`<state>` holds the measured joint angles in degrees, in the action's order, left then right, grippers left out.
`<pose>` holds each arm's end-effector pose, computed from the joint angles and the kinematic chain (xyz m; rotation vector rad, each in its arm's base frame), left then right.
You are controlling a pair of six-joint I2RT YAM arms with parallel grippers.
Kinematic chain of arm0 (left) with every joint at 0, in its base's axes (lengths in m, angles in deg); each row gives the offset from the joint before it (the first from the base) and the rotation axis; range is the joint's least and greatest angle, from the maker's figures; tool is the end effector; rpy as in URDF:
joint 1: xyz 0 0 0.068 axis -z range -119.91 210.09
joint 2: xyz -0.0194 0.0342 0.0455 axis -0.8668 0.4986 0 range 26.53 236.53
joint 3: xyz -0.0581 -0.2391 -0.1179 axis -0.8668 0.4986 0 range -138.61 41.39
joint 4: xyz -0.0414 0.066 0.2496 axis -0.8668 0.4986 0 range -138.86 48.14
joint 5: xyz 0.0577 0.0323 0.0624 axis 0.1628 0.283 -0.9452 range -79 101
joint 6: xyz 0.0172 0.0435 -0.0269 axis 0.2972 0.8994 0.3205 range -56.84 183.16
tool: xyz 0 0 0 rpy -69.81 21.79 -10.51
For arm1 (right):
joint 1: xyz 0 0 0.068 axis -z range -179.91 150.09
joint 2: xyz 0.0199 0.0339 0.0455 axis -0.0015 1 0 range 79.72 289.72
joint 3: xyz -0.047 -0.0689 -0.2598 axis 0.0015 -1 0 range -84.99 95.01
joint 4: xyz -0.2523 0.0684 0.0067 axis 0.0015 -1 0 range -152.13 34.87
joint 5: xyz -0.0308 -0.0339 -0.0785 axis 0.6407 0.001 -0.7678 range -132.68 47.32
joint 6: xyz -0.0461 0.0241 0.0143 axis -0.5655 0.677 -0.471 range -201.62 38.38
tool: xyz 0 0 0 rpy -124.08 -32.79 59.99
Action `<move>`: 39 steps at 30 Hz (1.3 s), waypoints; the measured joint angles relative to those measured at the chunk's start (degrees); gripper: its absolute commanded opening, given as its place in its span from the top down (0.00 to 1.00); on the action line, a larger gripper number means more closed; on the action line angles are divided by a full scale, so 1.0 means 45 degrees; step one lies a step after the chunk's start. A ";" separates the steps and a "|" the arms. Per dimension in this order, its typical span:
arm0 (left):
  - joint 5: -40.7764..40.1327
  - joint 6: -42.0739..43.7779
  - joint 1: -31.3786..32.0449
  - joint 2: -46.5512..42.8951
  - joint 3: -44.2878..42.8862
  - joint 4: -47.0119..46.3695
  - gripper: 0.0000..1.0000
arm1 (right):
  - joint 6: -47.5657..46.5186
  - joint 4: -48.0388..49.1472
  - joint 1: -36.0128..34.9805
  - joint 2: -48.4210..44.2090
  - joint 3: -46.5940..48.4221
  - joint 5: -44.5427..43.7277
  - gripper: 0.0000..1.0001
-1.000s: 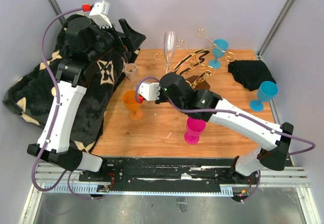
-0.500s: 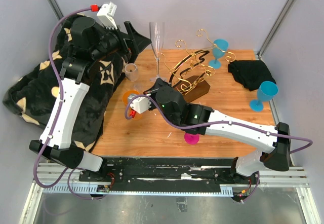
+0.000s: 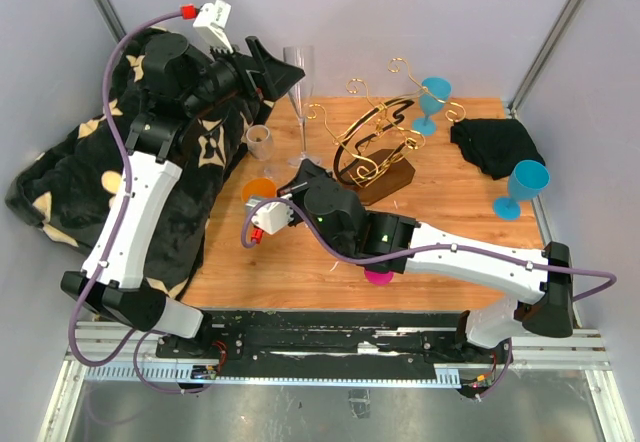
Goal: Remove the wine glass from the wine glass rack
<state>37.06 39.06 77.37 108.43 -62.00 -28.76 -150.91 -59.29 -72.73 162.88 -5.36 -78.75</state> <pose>0.2769 -0.1026 0.5229 0.2799 1.5993 -0.9137 0.1201 0.3173 0.4068 -1.3977 0.9727 -0.4890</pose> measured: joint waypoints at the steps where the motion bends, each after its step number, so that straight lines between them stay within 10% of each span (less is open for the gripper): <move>1: 0.0044 -0.0112 0.0000 0.0010 0.0019 -0.0136 0.00 | -0.0005 0.0005 -0.0049 0.0000 0.0000 0.0000 0.99; 19: 0.0277 0.0097 0.0311 0.1039 -0.0117 -0.0627 0.32 | 0.0175 -0.0321 -0.0476 0.0029 0.0000 -0.0039 0.98; 26: -0.0627 0.1447 0.1379 0.0593 0.0602 -0.1025 0.35 | 0.0801 -0.0500 -0.0505 0.0015 0.0029 -0.0398 0.33; 39: -0.2390 0.2545 0.1904 -0.1802 0.6169 -0.3565 0.36 | 0.3249 -0.0330 -0.0384 -0.4896 -0.0651 -0.2696 0.28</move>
<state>26.31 50.51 85.94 100.33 -34.25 -44.80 -136.29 -60.78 -74.46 140.85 -8.28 -90.88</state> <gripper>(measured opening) 0.649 0.709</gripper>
